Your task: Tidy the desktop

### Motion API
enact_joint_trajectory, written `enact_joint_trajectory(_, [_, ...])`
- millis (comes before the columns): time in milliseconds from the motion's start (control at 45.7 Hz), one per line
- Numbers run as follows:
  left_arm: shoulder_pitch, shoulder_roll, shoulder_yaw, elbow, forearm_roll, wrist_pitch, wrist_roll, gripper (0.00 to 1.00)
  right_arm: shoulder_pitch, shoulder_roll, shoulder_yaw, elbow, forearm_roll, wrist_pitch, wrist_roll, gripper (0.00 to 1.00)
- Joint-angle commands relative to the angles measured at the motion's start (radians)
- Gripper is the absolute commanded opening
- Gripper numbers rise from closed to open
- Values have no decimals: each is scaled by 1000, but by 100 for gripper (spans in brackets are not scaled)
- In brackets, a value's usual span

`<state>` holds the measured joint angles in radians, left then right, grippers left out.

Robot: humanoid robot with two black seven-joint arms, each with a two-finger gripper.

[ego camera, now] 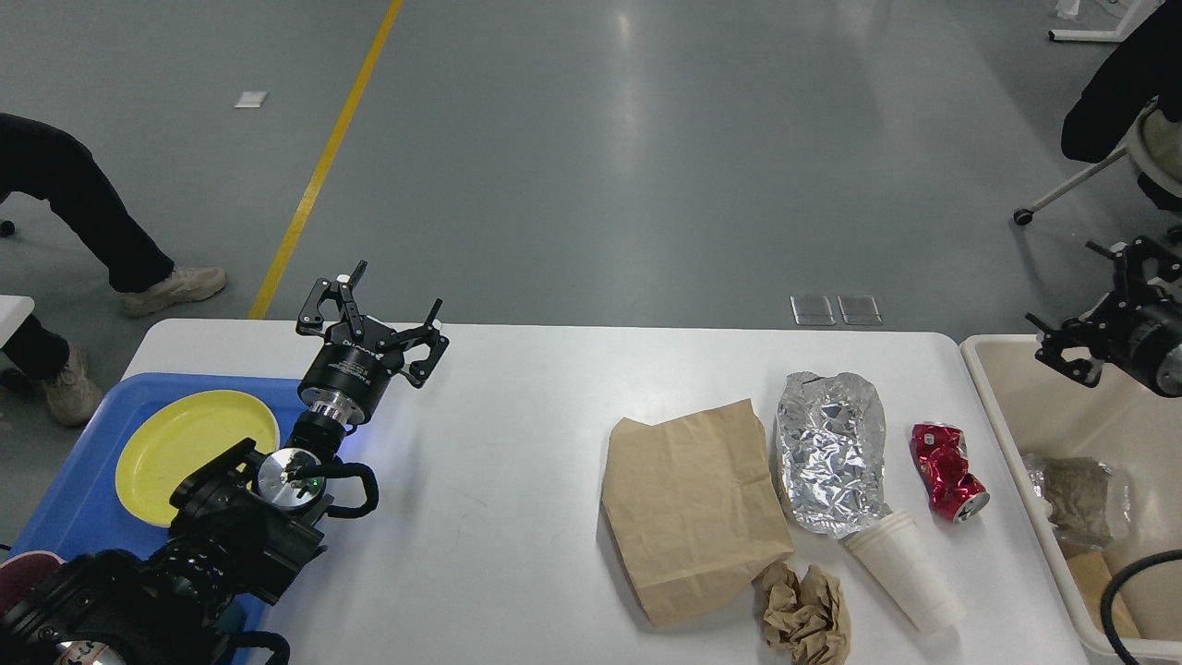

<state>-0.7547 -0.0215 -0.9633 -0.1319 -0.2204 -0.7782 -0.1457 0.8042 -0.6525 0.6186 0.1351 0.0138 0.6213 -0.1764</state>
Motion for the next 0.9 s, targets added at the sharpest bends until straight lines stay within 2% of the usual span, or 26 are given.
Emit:
enact_joint_trajectory(0, [0,0,0,0,0,0,0,97,10,-99,-198,12,-34,6,0,100])
enact_joint_trajectory(372, [0,0,0,0,0,0,0,97,239,-380,-436,78,-38,12,0,100])
enact_joint_trajectory(526, [0,0,0,0,0,0,0,97,358,-453,-611,165,-155,15,-2,100])
enact_joint_trajectory(679, [0,0,0,0,0,0,0,97,564,-469,-830,184,-262,15,2,100])
enact_joint_trajectory(876, [0,0,0,0,0,0,0,97,653,-460,-859,182,-353,31,2,100])
